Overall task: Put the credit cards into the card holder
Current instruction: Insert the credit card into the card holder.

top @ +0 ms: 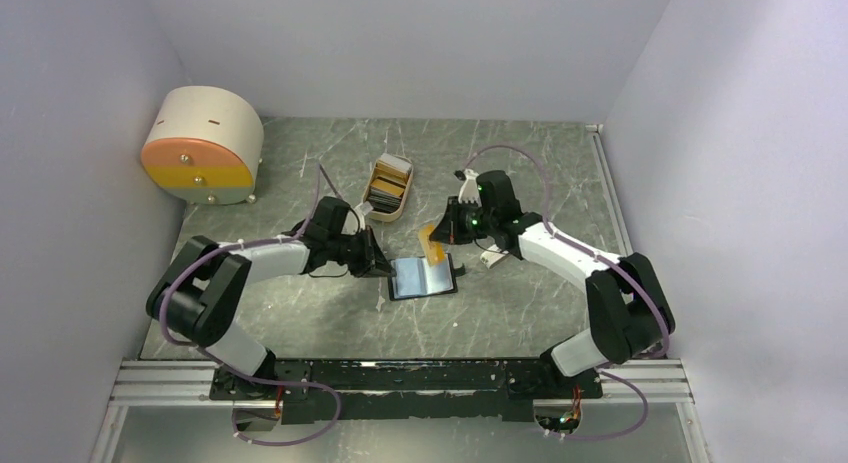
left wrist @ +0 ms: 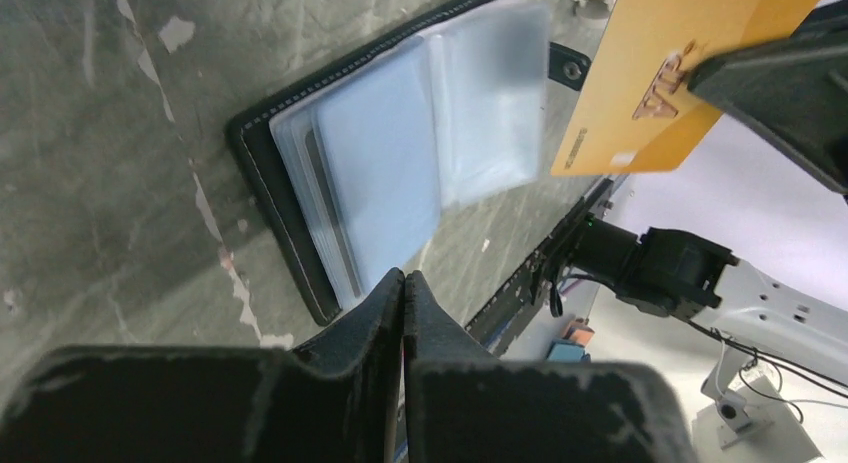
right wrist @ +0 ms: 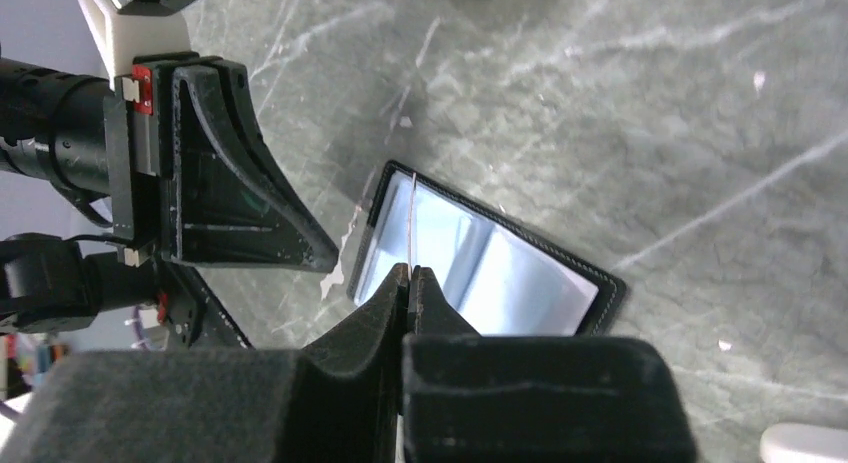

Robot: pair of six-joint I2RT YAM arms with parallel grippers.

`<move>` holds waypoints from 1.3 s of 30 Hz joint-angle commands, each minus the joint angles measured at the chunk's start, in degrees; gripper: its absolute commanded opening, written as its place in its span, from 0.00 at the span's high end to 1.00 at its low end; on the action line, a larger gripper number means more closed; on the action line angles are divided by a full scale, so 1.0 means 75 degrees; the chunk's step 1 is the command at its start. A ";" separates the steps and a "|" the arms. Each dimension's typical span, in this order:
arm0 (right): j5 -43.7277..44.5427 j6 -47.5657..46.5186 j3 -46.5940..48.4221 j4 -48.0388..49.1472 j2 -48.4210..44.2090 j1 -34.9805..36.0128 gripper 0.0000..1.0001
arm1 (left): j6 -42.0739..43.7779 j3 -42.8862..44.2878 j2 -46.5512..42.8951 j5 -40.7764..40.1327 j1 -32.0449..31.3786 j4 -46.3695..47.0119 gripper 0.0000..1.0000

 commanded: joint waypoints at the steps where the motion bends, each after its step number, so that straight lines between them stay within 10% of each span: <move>1: -0.1099 0.0970 -0.0565 0.1270 0.0074 -0.0392 1.00 | -0.0183 0.0242 0.0483 -0.0491 -0.0238 0.0822 0.91; 39: -0.1196 0.2405 -0.2668 0.3532 0.0896 -0.0617 1.00 | -0.0005 -0.0044 0.1028 -0.1780 -0.0486 -0.0435 0.88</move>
